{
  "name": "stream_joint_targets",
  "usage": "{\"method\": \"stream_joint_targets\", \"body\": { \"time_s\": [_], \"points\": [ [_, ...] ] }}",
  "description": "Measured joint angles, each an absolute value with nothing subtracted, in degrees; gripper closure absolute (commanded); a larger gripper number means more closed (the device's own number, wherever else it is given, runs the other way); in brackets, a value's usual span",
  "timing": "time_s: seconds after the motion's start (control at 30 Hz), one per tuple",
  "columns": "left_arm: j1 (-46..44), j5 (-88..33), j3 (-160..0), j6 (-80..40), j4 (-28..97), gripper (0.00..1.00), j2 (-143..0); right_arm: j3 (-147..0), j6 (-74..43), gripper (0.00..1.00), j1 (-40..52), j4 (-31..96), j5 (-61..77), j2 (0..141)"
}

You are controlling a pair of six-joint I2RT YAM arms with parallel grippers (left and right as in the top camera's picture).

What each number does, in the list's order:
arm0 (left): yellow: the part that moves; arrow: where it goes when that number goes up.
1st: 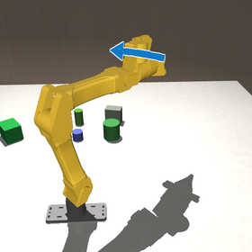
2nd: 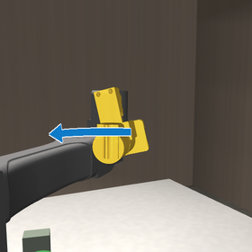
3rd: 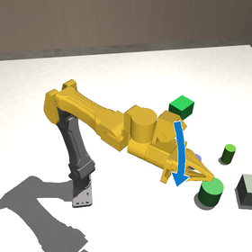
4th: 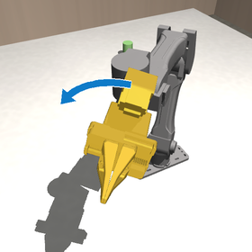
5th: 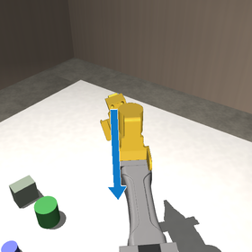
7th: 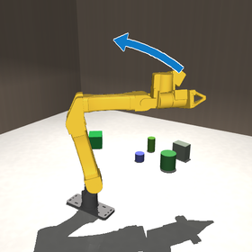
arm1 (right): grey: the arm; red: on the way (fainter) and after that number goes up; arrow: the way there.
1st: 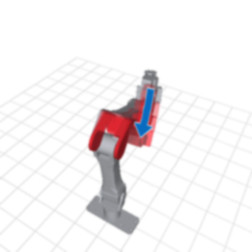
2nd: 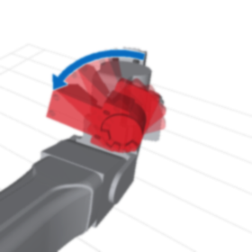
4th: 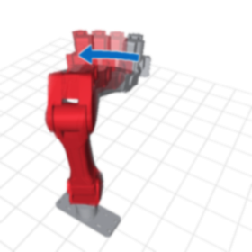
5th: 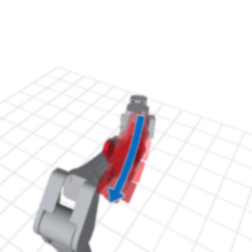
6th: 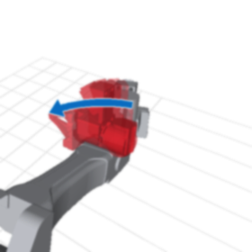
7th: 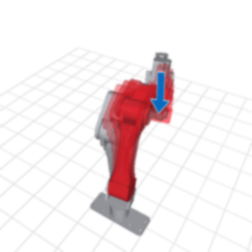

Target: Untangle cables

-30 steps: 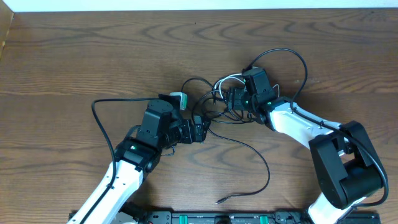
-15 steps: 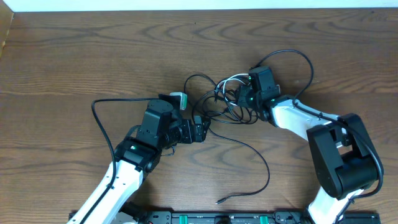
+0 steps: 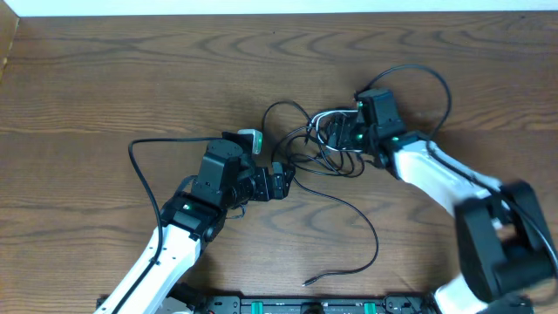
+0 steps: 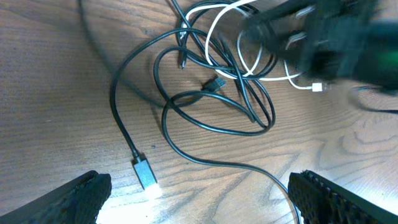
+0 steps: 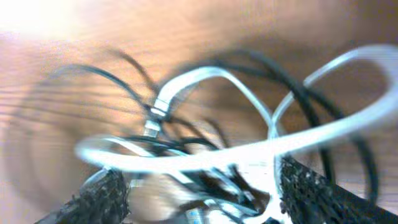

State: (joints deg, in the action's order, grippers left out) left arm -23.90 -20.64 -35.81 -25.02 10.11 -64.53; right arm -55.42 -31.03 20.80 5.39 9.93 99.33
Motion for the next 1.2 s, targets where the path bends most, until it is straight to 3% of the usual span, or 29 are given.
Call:
{"method": "stream_joint_targets", "body": {
  "time_s": [0.2,0.53,0.77,1.07,1.2],
  "points": [
    [-23.9,-20.6,-35.8,-25.0,10.1,0.02,-64.5,-55.5,-27.2,0.32,22.6,6.0,9.6,90.2],
    [-23.9,-20.6,-35.8,-25.0,10.1,0.02,-64.5,-55.5,-25.6,0.32,28.8,-4.8,7.8,105.3],
    [-23.9,-20.6,-35.8,-25.0,10.1,0.02,-64.5,-55.4,-25.3,0.34,28.8,-11.7,5.5,107.4],
    [-23.9,-20.6,-35.8,-25.0,10.1,0.02,-64.5,-55.4,-24.6,0.68,28.8,-11.8,4.0,107.4],
    [-23.9,-20.6,-35.8,-25.0,10.1,0.02,-64.5,-55.4,-24.8,0.74,28.8,-11.8,3.9,107.4]
  ]
}}
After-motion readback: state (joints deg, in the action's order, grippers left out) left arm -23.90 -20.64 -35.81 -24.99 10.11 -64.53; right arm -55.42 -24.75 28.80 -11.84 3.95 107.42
